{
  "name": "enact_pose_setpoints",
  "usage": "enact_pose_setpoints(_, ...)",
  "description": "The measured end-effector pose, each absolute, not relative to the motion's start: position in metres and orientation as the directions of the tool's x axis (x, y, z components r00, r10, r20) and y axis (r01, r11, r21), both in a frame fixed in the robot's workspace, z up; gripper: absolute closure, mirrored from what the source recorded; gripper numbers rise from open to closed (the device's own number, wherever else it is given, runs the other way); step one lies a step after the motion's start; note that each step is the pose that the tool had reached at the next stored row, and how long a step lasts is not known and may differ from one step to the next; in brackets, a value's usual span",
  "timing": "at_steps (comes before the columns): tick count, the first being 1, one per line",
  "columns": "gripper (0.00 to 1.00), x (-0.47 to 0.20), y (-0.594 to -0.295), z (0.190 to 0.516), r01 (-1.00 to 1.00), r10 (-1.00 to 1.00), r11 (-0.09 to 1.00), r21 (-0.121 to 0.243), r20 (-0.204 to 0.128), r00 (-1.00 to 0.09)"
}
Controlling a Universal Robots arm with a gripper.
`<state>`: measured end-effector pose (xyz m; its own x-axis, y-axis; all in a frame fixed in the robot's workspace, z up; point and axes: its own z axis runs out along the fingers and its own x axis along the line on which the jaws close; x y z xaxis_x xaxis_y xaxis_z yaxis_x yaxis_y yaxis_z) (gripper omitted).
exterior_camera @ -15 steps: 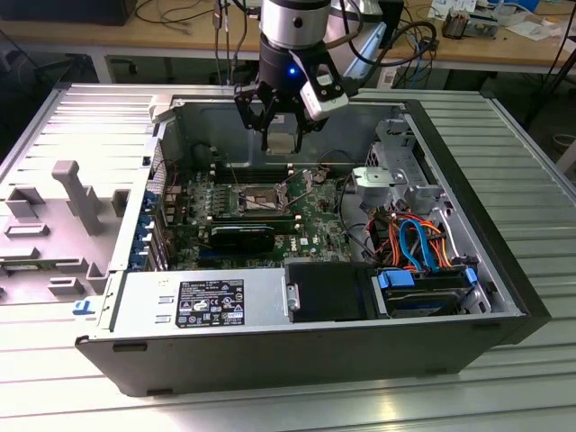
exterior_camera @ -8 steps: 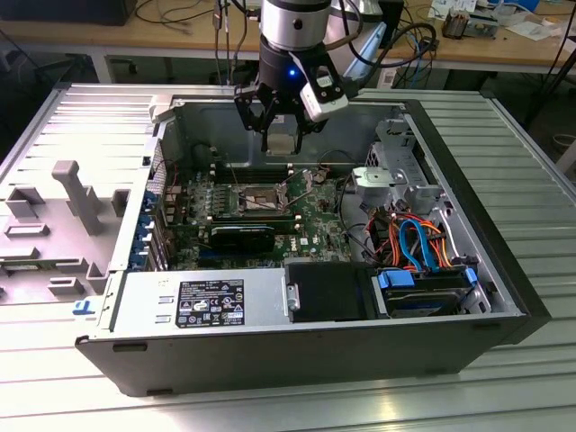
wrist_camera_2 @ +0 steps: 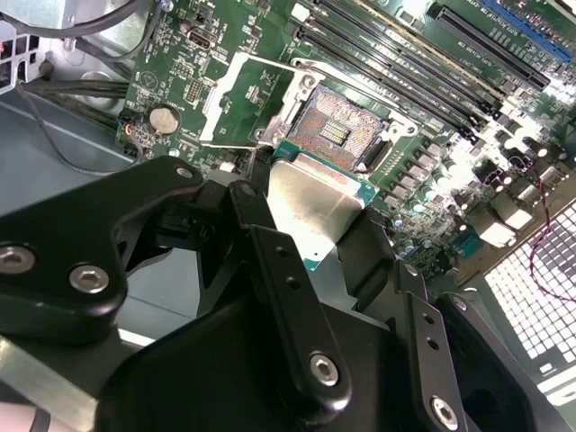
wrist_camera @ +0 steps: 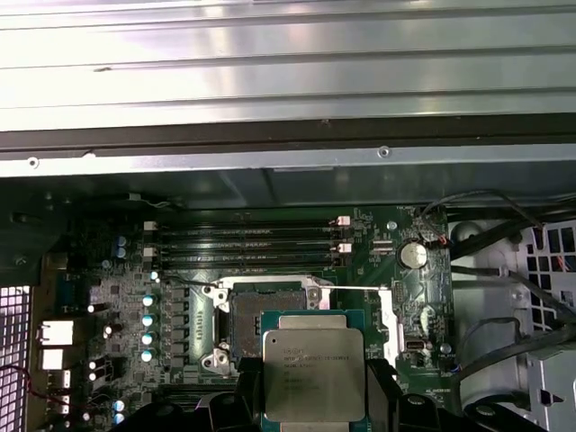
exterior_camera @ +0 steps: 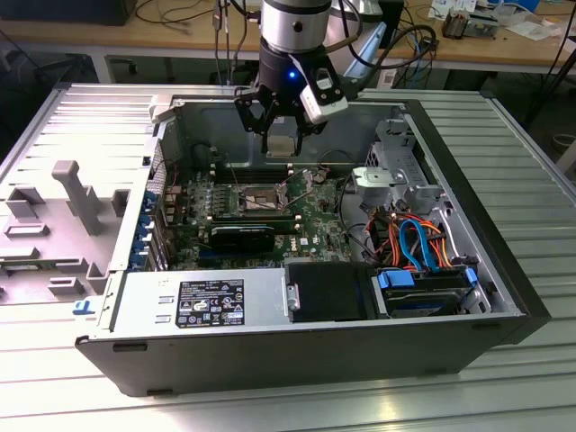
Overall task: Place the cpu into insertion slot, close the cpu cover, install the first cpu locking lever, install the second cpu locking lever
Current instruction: 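Place the cpu into insertion slot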
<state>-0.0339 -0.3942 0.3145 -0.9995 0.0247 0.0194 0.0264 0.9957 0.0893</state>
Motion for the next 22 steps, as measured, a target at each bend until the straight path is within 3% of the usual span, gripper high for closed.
enact_pose_setpoints(22,0.45,-0.0339,-0.3984,0.3103,0.030,0.029,0.996,0.089,0.019,-0.999)
